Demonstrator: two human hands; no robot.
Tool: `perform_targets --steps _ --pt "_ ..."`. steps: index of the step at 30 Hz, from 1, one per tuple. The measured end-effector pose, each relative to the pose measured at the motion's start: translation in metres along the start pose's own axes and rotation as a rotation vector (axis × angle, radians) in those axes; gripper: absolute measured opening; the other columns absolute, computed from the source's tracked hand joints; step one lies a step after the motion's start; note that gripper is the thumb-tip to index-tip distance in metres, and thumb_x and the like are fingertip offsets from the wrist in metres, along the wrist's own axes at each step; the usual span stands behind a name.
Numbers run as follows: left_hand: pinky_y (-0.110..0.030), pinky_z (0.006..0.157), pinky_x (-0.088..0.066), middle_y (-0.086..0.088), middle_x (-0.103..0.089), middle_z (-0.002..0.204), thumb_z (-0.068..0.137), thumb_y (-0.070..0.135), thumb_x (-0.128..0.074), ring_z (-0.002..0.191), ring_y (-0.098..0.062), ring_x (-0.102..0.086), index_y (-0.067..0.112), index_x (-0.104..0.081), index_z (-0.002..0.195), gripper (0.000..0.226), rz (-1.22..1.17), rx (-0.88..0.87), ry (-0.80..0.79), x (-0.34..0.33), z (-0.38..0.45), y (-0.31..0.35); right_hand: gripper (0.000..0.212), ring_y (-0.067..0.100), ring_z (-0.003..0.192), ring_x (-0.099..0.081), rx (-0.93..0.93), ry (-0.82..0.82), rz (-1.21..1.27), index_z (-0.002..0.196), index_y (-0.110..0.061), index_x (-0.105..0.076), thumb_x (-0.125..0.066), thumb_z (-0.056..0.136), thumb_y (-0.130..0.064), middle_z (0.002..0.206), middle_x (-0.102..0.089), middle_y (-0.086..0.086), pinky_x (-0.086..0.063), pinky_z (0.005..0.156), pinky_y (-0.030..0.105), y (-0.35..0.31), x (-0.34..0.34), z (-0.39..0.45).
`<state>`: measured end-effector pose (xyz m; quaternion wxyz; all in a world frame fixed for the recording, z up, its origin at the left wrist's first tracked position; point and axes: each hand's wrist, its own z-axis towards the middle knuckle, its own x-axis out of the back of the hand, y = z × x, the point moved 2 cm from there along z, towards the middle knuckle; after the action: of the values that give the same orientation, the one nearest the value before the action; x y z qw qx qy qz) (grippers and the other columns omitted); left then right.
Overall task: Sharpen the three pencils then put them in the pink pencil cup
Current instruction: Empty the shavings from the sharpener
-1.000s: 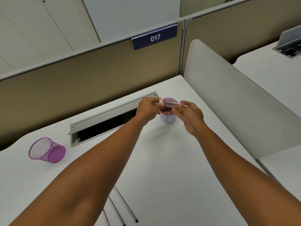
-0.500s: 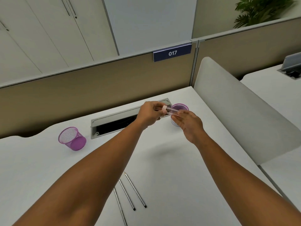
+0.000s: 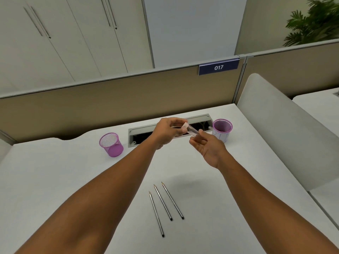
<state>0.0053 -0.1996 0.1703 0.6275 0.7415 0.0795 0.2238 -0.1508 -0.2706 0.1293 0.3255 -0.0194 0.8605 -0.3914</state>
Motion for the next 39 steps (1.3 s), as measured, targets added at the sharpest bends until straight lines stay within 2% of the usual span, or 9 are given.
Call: perform_targets --steps 4,8,13,20,25,29,33,36,39 --pt "-0.014 0.068 -0.052 0.001 -0.072 0.099 0.087 0.005 -0.07 0.087 -0.007 -0.069 0.009 -0.068 0.117 0.031 -0.014 0.02 -0.008 0.017 -0.019 0.0 0.035 0.025 0.079 -0.071 -0.042 -0.033 -0.086 0.108 0.003 -0.062 -0.061 0.094 -0.029 0.091 -0.067 0.017 -0.061 0.067 0.029 0.016 -0.014 -0.009" --pt "-0.017 0.073 -0.055 -0.003 -0.07 0.106 0.089 0.003 -0.066 0.094 -0.012 -0.068 0.009 -0.066 0.121 0.032 -0.03 0.034 -0.041 0.033 -0.035 -0.001 0.038 0.024 0.078 -0.071 -0.076 -0.069 -0.144 0.107 0.001 -0.063 -0.057 0.096 -0.034 0.088 -0.068 0.015 -0.061 0.07 0.029 0.032 -0.028 -0.018" --pt "-0.023 0.08 -0.057 -0.01 -0.07 0.109 0.092 0.021 -0.064 0.098 -0.019 -0.07 0.011 -0.068 0.115 0.026 -0.123 0.071 0.018 0.047 -0.051 -0.009 0.044 0.023 0.078 -0.071 -0.105 -0.117 -0.213 0.11 0.002 -0.062 -0.055 0.096 -0.039 0.091 -0.069 0.016 -0.06 0.067 0.026 0.051 -0.044 -0.028" --pt "-0.023 0.08 -0.057 -0.007 -0.07 0.11 0.095 0.016 -0.06 0.099 -0.018 -0.069 0.014 -0.068 0.118 0.024 -0.22 0.124 0.089 0.061 -0.07 -0.02 0.043 0.021 0.071 -0.069 -0.153 -0.18 -0.269 0.105 0.002 -0.063 -0.052 0.097 -0.039 0.092 -0.069 0.017 -0.058 0.061 0.024 0.068 -0.061 -0.04" --pt "-0.021 0.08 -0.056 -0.006 -0.072 0.107 0.095 0.017 -0.06 0.098 -0.017 -0.069 0.009 -0.066 0.12 0.026 -0.218 0.129 0.089 0.07 -0.081 -0.023 0.043 0.024 0.073 -0.067 -0.185 -0.226 -0.327 0.101 0.002 -0.063 -0.045 0.101 -0.037 0.088 -0.067 0.016 -0.056 0.067 0.028 0.076 -0.069 -0.046" --pt "-0.019 0.08 -0.056 -0.009 -0.071 0.109 0.093 0.013 -0.062 0.097 -0.016 -0.07 0.006 -0.065 0.121 0.029 -0.164 0.099 0.041 0.071 -0.088 -0.022 0.039 0.021 0.071 -0.056 -0.16 -0.25 -0.381 0.106 -0.004 -0.062 -0.043 0.1 -0.038 0.094 -0.062 0.016 -0.049 0.06 0.026 0.078 -0.083 -0.05" --pt "-0.029 0.093 -0.054 -0.007 -0.073 0.108 0.094 0.015 -0.061 0.1 -0.018 -0.07 0.01 -0.068 0.121 0.028 -0.089 0.06 -0.036 0.068 -0.096 -0.021 0.063 0.018 0.065 -0.047 -0.128 -0.245 -0.472 0.113 -0.01 -0.063 -0.041 0.091 -0.066 0.089 -0.054 0.012 -0.037 0.052 0.025 0.079 -0.095 -0.058" --pt "-0.036 0.098 -0.051 -0.005 -0.074 0.106 0.092 0.017 -0.064 0.102 -0.019 -0.069 0.015 -0.069 0.12 0.028 0.021 0.04 -0.096 0.066 -0.102 -0.02 0.068 0.015 0.062 -0.043 -0.099 -0.255 -0.524 0.103 -0.018 -0.067 -0.041 0.083 -0.077 0.081 -0.05 0.007 -0.032 0.052 0.025 0.082 -0.097 -0.062" --pt "-0.038 0.097 -0.051 -0.002 -0.074 0.103 0.09 0.018 -0.068 0.1 -0.017 -0.068 0.018 -0.071 0.115 0.025 0.156 0.003 -0.092 0.064 -0.108 -0.02 0.055 0.013 0.061 -0.042 -0.065 -0.259 -0.584 0.09 -0.02 -0.064 -0.044 0.086 -0.072 0.075 -0.047 0.005 -0.031 0.05 0.024 0.087 -0.097 -0.065"
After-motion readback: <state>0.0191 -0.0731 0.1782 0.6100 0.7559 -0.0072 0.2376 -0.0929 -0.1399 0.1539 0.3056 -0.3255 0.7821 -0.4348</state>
